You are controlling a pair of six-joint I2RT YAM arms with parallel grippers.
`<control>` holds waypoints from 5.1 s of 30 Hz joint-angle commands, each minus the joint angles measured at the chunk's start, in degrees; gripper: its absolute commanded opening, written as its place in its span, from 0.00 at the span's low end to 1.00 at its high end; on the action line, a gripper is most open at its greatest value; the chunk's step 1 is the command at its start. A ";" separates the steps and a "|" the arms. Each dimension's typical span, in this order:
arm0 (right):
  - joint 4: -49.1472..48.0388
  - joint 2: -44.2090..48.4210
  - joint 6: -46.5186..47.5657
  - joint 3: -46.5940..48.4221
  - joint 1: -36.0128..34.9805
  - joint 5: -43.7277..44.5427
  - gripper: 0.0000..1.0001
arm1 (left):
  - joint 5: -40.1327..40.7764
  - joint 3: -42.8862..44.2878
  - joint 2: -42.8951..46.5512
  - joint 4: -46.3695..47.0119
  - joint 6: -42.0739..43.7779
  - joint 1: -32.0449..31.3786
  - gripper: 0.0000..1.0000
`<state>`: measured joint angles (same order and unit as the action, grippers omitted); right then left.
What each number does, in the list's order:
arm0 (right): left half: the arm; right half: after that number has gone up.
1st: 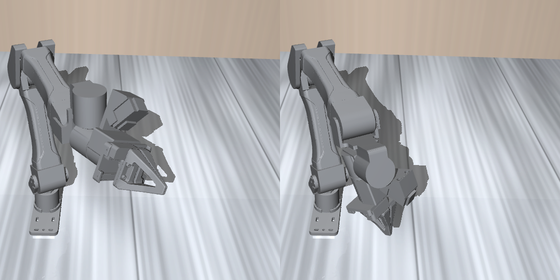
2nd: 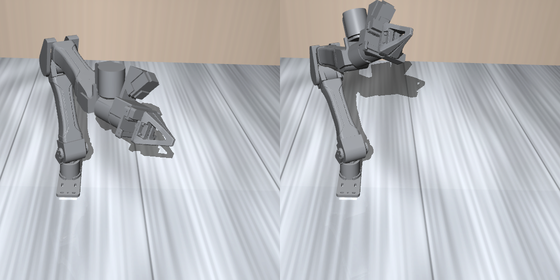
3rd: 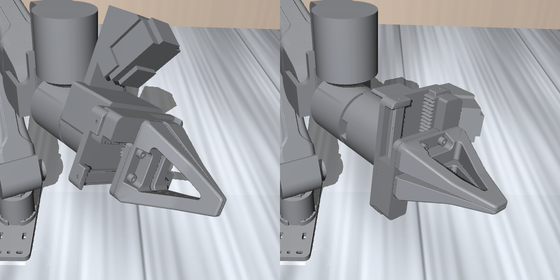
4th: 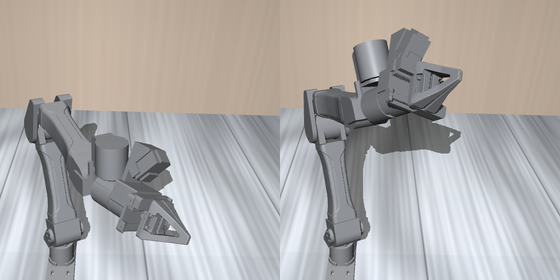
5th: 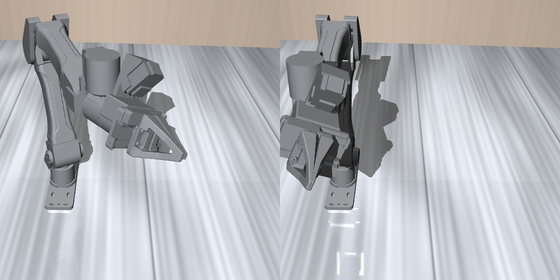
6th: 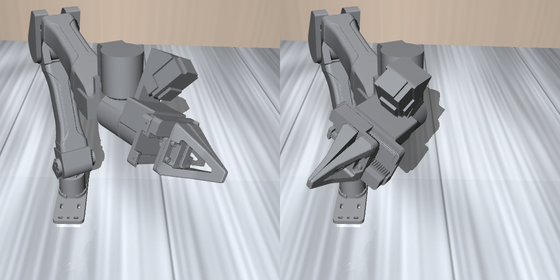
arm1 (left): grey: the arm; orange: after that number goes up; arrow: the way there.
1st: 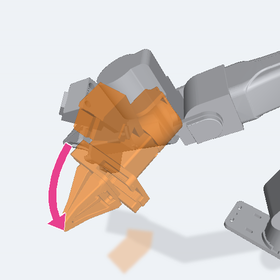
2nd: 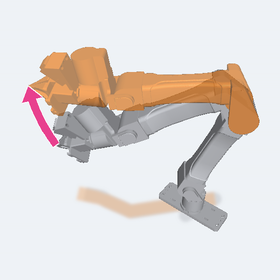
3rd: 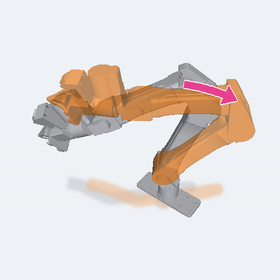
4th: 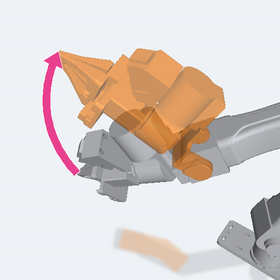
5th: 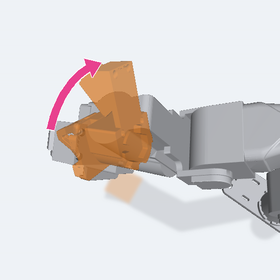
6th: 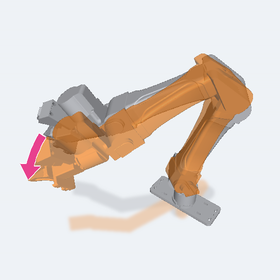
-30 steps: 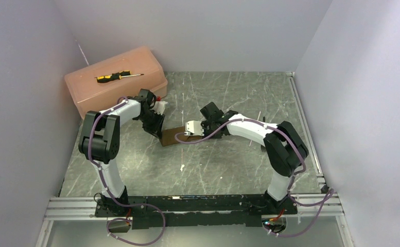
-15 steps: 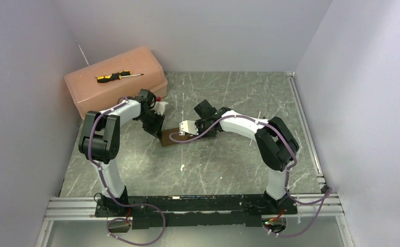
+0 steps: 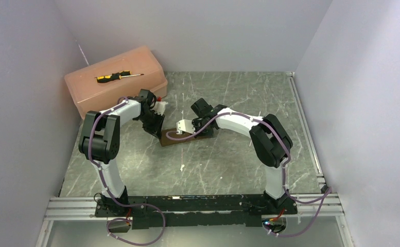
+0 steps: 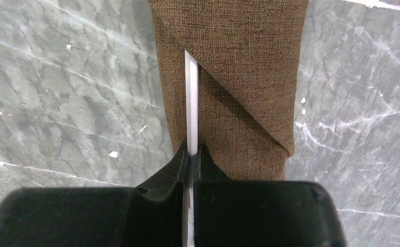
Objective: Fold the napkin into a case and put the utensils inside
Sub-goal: Insert the utensils into the folded napkin, then pick up the utensils from the center of the board, then pass from the right arm to the left
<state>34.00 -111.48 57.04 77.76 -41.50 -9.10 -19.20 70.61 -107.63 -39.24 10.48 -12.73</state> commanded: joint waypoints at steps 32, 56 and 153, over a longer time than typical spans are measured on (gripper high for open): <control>-7.07 16.11 -16.88 0.16 1.15 12.68 1.00 | -0.27 0.62 1.73 -2.82 1.56 -0.50 0.21; -5.80 11.47 -83.74 -13.28 34.26 24.63 0.71 | -3.94 16.76 5.09 -25.25 8.15 0.94 0.86; 13.10 6.97 -53.54 27.65 -1.94 -21.17 0.44 | -12.32 -27.65 48.36 32.34 92.80 -4.03 0.03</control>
<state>44.84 -105.65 -0.27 102.76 -43.53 -33.67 -33.52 42.89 -60.62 -10.20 103.46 -16.51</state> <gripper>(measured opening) 0.383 0.082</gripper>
